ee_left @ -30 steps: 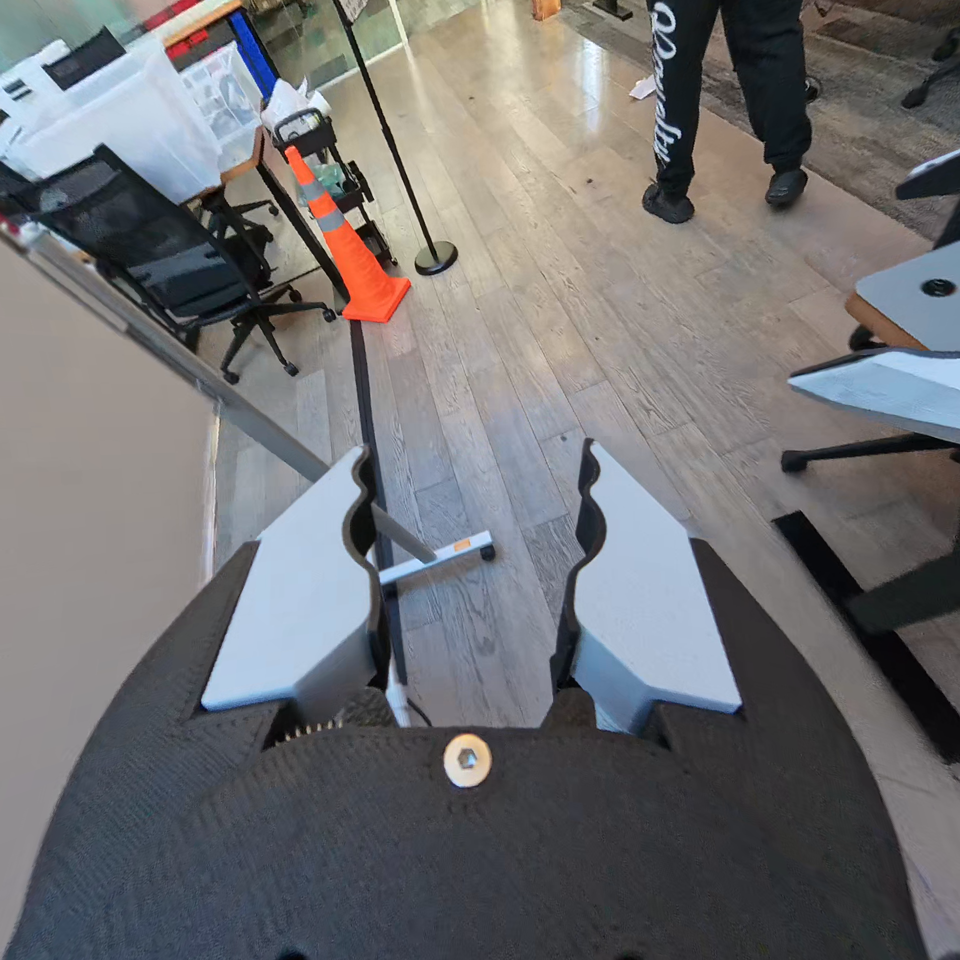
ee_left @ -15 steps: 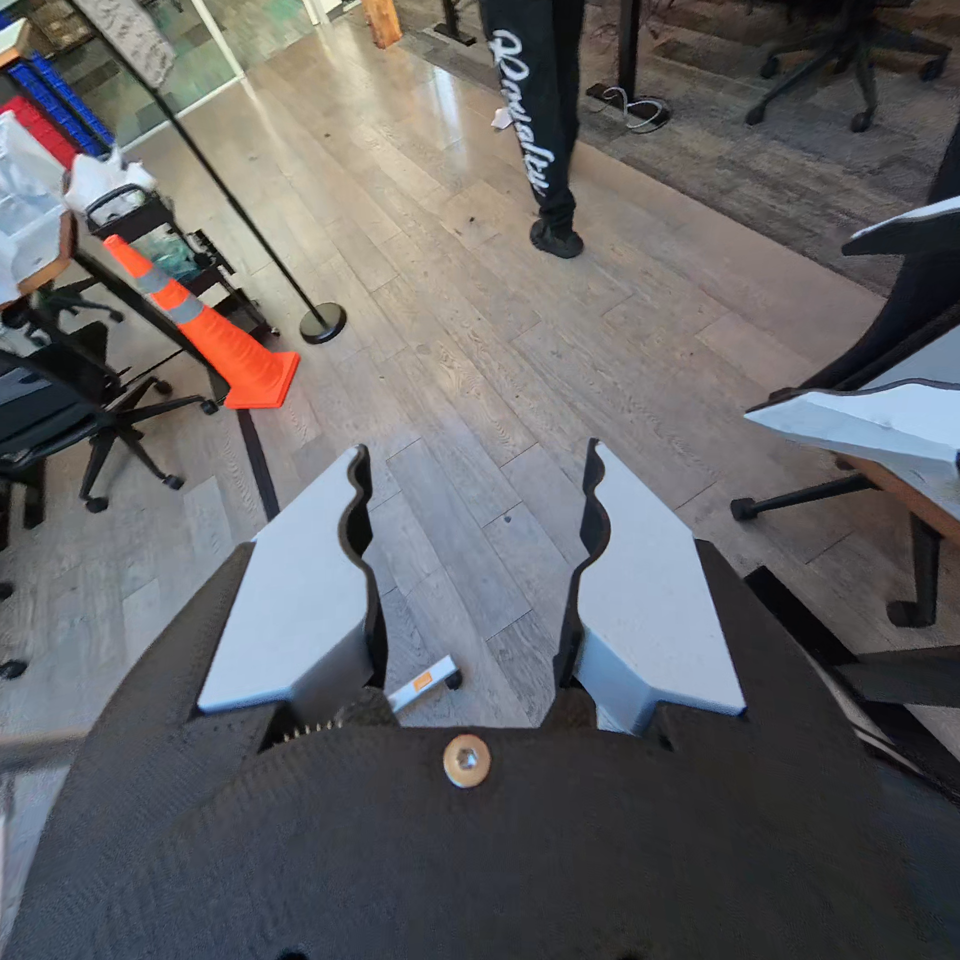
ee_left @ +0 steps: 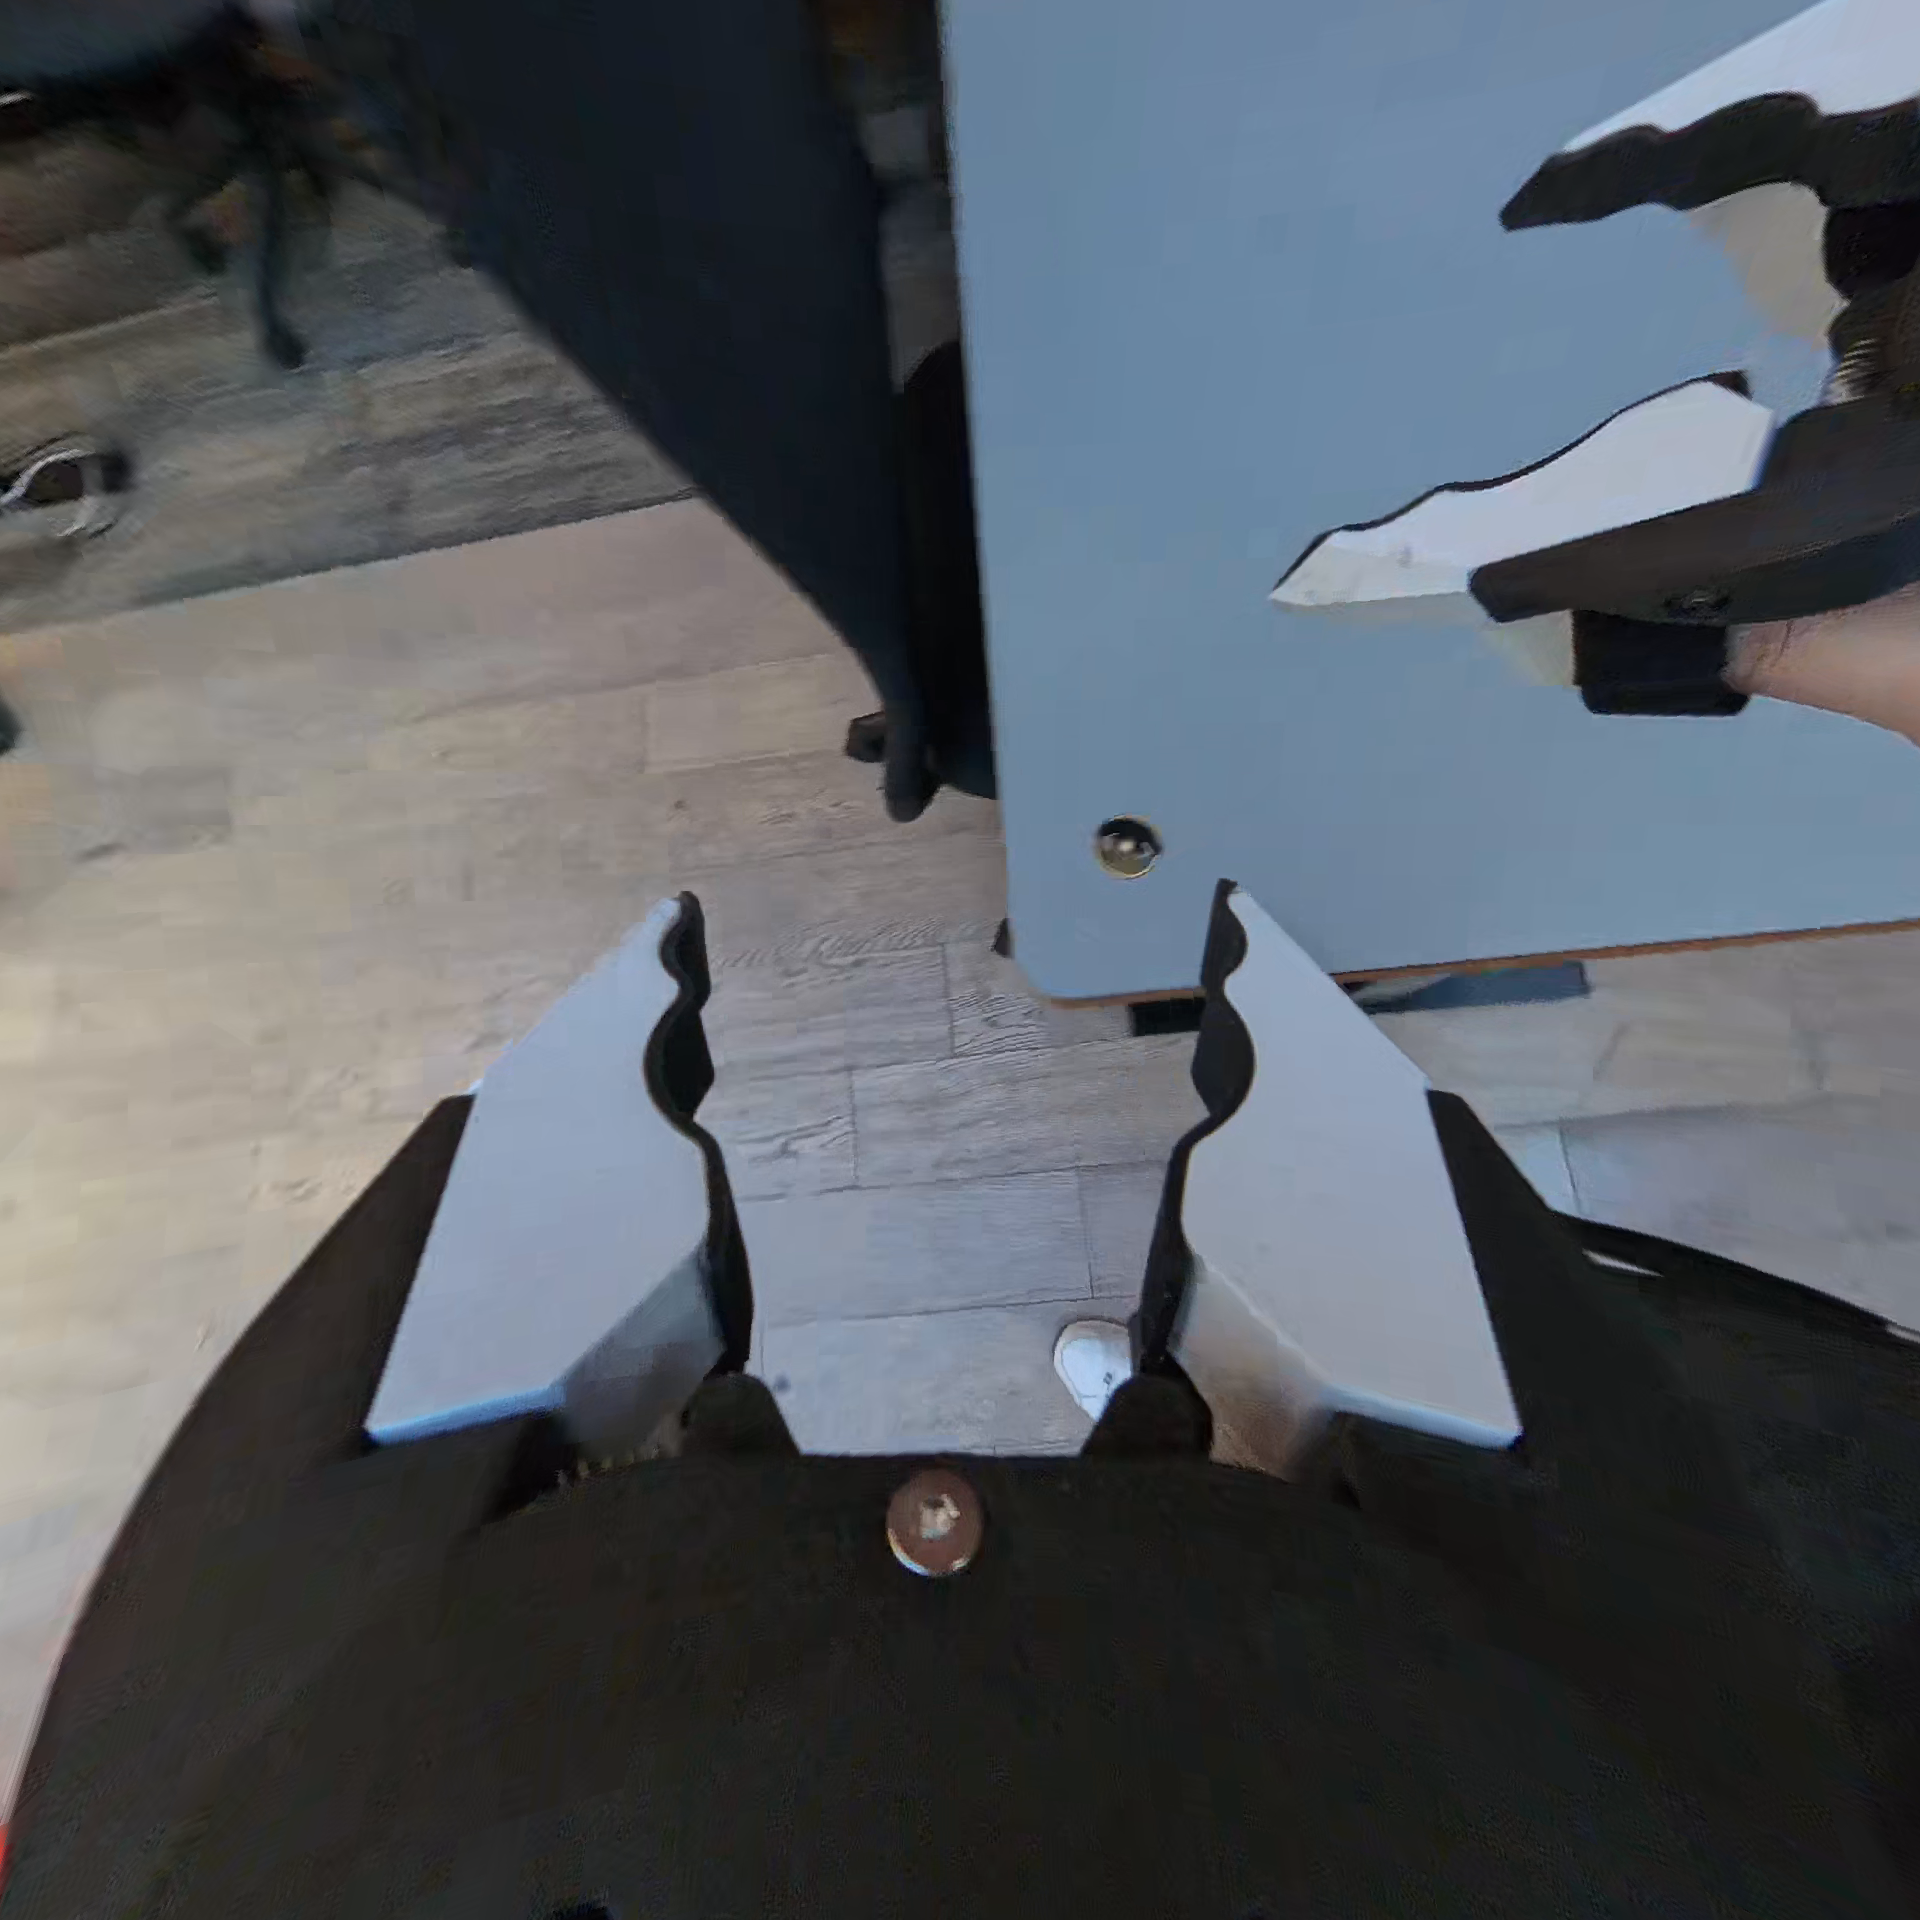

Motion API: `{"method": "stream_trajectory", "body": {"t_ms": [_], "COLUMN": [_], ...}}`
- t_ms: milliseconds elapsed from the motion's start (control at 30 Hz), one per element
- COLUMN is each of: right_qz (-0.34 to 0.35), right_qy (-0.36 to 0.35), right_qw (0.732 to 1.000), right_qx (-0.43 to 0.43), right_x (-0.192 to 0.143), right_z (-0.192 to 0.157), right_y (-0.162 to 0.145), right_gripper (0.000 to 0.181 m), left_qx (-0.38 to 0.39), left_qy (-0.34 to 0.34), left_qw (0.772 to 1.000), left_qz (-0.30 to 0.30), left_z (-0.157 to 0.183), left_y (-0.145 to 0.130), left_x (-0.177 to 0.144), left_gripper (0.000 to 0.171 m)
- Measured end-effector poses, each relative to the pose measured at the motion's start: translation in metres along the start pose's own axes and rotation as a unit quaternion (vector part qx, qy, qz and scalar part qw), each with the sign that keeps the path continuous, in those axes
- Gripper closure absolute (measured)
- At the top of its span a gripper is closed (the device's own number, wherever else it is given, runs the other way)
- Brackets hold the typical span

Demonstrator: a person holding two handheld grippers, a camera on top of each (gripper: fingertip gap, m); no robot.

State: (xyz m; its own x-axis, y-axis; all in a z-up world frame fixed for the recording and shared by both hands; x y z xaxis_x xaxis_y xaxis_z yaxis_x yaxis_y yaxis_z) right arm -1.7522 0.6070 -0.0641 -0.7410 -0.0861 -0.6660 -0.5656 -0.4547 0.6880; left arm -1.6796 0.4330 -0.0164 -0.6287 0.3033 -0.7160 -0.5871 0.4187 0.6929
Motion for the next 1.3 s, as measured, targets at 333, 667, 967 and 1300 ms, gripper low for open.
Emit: {"method": "stream_trajectory", "body": {"t_ms": [333,667,967,1300], "right_qz": [-0.142,-0.173,-0.173,-0.137], "right_qy": [-0.187,-0.231,-0.267,-0.304], "right_qw": [0.932,0.887,0.842,0.821], "right_qx": [0.276,0.360,0.436,0.464], "right_x": [0.026,0.068,0.087,0.100], "right_z": [0.127,0.155,0.161,0.160], "right_y": [-0.183,-0.249,-0.267,-0.274], "right_gripper": [0.064,0.044,0.041,0.036], "left_qx": [0.163,0.188,0.221,0.219], "left_qy": [-0.224,-0.258,-0.275,-0.260], "left_qw": [0.961,0.946,0.931,0.934], "left_qz": [-0.013,-0.057,-0.097,-0.109], "left_z": [0.125,0.183,0.198,0.193], "left_y": [0.069,0.076,0.061,0.049], "left_x": [0.197,0.316,0.362,0.383], "left_gripper": [0.050,0.024,0.016,0.015]}}
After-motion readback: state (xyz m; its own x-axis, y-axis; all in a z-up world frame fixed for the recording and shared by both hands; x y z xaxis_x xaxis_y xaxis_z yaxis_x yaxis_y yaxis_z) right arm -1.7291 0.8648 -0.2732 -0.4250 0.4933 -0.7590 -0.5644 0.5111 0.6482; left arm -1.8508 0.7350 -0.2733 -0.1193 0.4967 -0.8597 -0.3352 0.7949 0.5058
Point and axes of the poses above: each gripper's, where its closed fingertips meet, x out along the fingers, y out of its top, z = x × y across the jaws, the point moved 5 cm from there along -x, back along the fingers, and after that the axes turned 5 degrees about -y, right-handed, at the moved point
